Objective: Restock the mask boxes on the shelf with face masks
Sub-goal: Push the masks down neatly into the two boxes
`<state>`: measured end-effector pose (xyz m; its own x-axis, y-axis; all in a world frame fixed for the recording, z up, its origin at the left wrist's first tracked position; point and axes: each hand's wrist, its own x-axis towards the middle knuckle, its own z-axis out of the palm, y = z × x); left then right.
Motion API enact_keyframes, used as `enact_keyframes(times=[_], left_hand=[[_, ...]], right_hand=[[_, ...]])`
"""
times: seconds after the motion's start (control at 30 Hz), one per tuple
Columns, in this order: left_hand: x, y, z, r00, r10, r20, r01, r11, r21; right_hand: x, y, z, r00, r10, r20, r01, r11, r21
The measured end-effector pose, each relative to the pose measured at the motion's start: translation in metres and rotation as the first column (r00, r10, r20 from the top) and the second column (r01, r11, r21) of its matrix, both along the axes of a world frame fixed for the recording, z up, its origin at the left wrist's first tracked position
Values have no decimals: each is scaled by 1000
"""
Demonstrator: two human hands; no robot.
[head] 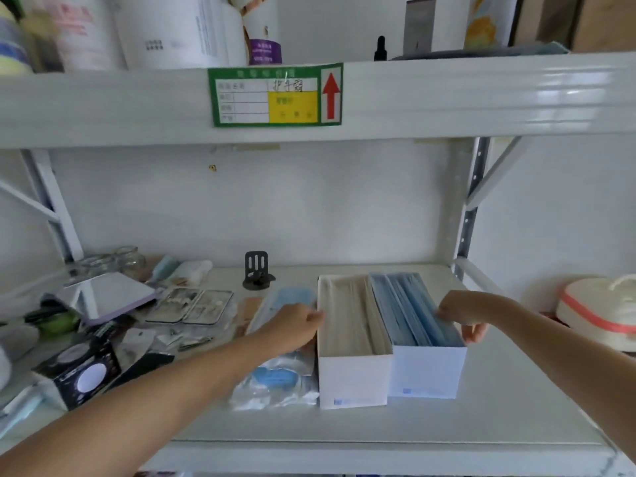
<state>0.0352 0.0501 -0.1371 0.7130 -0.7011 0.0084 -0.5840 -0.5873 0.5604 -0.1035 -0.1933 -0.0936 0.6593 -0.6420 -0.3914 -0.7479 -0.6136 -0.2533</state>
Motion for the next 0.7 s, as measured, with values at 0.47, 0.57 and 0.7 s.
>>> enact_keyframes(times=[0.47, 0.57, 0.7], left_hand=[[11, 88, -17, 989, -142, -28, 130, 785, 606], [3, 93, -22, 986, -158, 56, 93, 793, 602], [-6, 96, -31, 972, -115, 205, 4, 880, 476]], right_hand=[[58, 101, 45, 861, 467, 202, -373, 850, -373], [96, 145, 38, 733, 661, 165, -550, 717, -429], [142, 170, 7, 719, 691, -73, -657, 641, -398]])
